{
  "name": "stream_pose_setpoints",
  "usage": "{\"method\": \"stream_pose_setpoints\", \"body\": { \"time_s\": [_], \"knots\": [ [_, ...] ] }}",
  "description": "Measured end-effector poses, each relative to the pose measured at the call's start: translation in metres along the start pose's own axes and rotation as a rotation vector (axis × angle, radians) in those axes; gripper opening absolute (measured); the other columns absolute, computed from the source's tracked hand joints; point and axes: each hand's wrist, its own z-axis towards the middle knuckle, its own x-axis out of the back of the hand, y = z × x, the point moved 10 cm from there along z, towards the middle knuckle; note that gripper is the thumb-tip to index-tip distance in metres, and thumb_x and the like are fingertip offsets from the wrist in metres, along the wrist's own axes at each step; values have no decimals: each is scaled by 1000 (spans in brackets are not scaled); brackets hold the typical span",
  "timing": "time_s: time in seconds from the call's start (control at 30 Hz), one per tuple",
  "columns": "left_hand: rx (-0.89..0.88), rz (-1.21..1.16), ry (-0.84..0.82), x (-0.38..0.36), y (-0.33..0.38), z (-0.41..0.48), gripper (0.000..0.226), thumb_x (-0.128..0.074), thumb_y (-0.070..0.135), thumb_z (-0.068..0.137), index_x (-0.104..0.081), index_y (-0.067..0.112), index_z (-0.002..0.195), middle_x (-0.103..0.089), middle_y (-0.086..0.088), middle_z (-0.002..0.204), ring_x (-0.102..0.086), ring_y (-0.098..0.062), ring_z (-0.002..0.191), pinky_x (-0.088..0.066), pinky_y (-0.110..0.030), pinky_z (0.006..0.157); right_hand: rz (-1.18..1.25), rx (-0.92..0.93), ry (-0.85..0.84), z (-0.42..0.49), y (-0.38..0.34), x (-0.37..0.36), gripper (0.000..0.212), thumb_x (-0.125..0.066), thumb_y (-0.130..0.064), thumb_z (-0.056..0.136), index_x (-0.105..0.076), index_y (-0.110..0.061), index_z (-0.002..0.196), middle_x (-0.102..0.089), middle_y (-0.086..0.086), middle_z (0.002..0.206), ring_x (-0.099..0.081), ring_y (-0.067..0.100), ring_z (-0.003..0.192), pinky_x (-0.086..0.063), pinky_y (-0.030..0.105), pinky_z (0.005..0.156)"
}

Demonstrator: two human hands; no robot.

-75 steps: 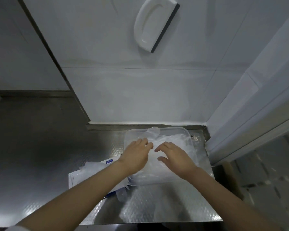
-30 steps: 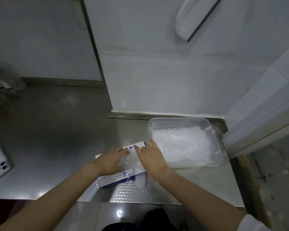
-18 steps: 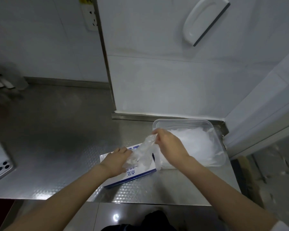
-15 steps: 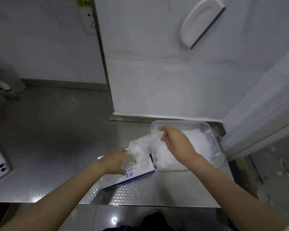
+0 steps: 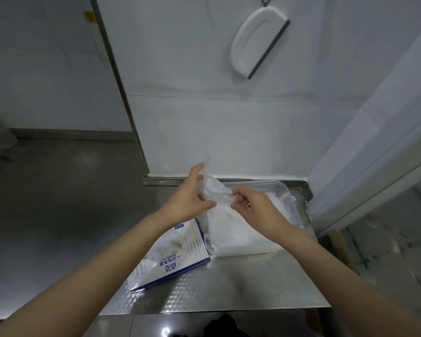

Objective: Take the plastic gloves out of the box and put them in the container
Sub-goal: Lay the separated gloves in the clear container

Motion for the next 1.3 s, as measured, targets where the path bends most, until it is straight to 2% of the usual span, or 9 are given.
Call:
{"method": "stream_pose_setpoints", "body": {
  "time_s": [0.1,0.2,0.4,0.57,0.73,0.9,1.1,1.2,1.3],
  "knots": [
    [26,-50,-32,-12,-1,5,62,-72,12,81,-40,18,134,-59,-5,100,-57,-13,74,-51,-29,78,20,-3,5,-1,7,7,8,-57,-15,92,-60,-15,85,-63,-4,73,-58,9,69,-46,27,71],
    [17,-78,1,-17,2,8,38,-65,5,84,-50,18,117,-48,2,69,-48,-7,62,-41,-14,63,-33,-34,-6,-3,18,14,19,-53,-22,95,-58,-21,77,-62,-11,70,-55,2,64,-45,26,69],
    [16,-183,86,-9,18,18,34,-64,-2,81,-51,19,105,-47,0,73,-50,-12,67,-43,-22,67,13,-117,38,-1,48,31,26,-40,-27,101,-61,-14,106,-64,-7,89,-63,14,90,-47,31,83],
    [-58,-243,-40,-21,56,20,47,-65,-10,79,-50,28,102,-60,2,81,-59,-16,72,-50,-27,74,334,-152,106,4,45,49,39,-46,-28,98,-42,-16,134,-55,-5,117,-54,6,104,-39,4,81],
    [-100,-359,-147,-30,75,16,55,-49,-22,80,-48,24,111,-69,-1,107,-64,-2,80,-47,-19,75,451,-269,-46,11,49,30,62,-42,-48,93,-29,-13,143,-50,-4,130,-48,9,120,-37,27,103],
    [-63,-451,-130,-18,56,16,53,-43,-23,81,-49,19,112,-71,-1,104,-56,-11,74,-45,-17,65,650,-272,-218,6,50,-1,64,-44,-63,81,-43,-28,135,-53,-12,132,-52,8,120,-40,38,105],
    [-38,-323,-100,0,33,19,52,-37,-27,79,-52,17,101,-70,0,88,-51,-14,67,-40,-14,57,551,-137,-332,6,24,-2,6,-66,-16,87,-65,-14,82,-69,-8,80,-62,3,80,-45,14,79],
    [-76,-24,212,34,25,23,46,-43,-21,77,-54,21,93,-63,3,95,-56,-8,83,-40,-21,74,607,-174,-242,8,26,3,10,-65,-11,88,-61,-13,79,-67,-2,69,-64,6,65,-50,18,71],
    [-183,357,484,55,43,7,40,-51,-12,74,-59,14,103,-54,-2,109,-49,-23,104,-37,-34,90,757,-288,-43,8,38,14,6,-61,-8,90,-56,-9,88,-65,3,69,-62,7,51,-52,19,54]
  ]
}}
